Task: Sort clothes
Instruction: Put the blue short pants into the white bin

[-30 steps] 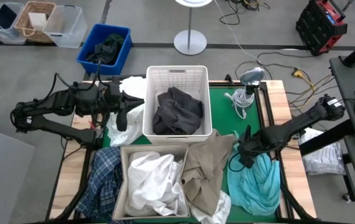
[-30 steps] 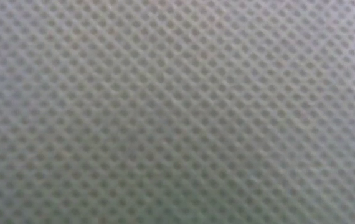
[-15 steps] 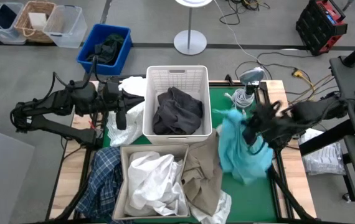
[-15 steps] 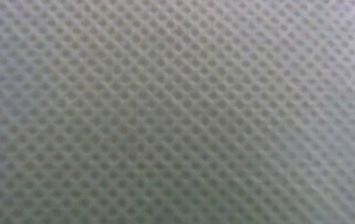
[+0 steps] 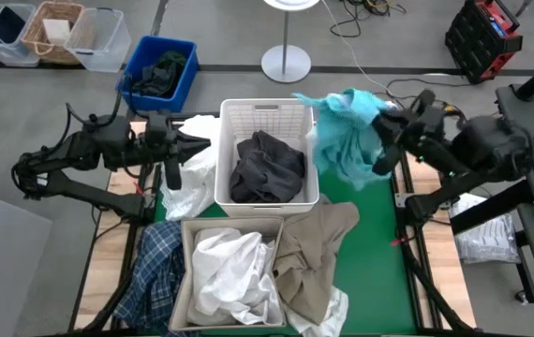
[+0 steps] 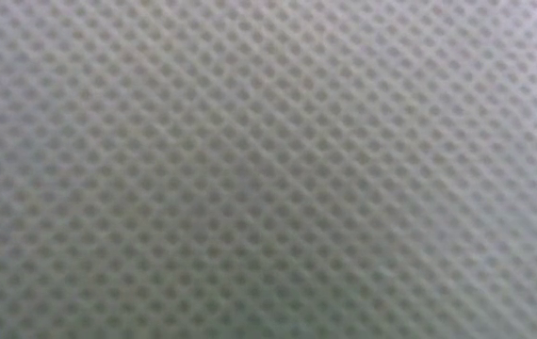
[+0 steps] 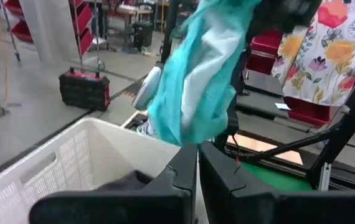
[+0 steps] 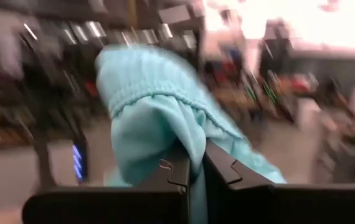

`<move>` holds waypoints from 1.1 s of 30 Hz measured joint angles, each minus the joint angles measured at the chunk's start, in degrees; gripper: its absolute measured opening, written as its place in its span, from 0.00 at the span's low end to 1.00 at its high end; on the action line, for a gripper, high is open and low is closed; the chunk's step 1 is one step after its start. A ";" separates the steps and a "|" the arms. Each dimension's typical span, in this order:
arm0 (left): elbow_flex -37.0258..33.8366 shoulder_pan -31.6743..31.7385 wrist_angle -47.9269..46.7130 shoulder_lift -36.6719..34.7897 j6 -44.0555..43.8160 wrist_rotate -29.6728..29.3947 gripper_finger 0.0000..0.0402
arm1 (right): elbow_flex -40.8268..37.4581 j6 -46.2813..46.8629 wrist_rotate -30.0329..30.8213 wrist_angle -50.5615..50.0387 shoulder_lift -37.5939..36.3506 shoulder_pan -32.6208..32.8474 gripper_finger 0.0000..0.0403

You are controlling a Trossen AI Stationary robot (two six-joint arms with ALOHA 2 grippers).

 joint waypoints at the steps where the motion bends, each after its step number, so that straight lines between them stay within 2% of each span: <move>1: -0.02 0.00 -0.31 0.00 -0.40 0.00 0.00 | 0.00 -2.00 -3.47 4.03 0.25 -0.96 0.02; 5: -0.04 0.00 -1.33 0.26 -1.04 0.00 0.00 | 0.80 -3.48 -14.19 13.03 1.54 -5.61 0.02; 15: -0.02 0.00 -1.12 0.85 -1.07 0.02 0.00 | 6.70 5.52 -34.97 17.06 11.38 -18.96 0.02; 21: 0.73 0.00 -0.85 0.87 -1.05 0.02 0.00 | 16.26 8.05 -44.54 17.41 20.41 -26.25 0.02; 28: 2.29 0.00 -2.00 0.46 -0.86 0.01 0.00 | 29.72 11.92 -52.04 17.44 33.14 -32.63 0.02; 33: 6.33 0.00 -8.10 0.28 -0.81 -0.14 0.00 | 39.13 18.11 -58.53 17.09 41.99 -36.52 0.02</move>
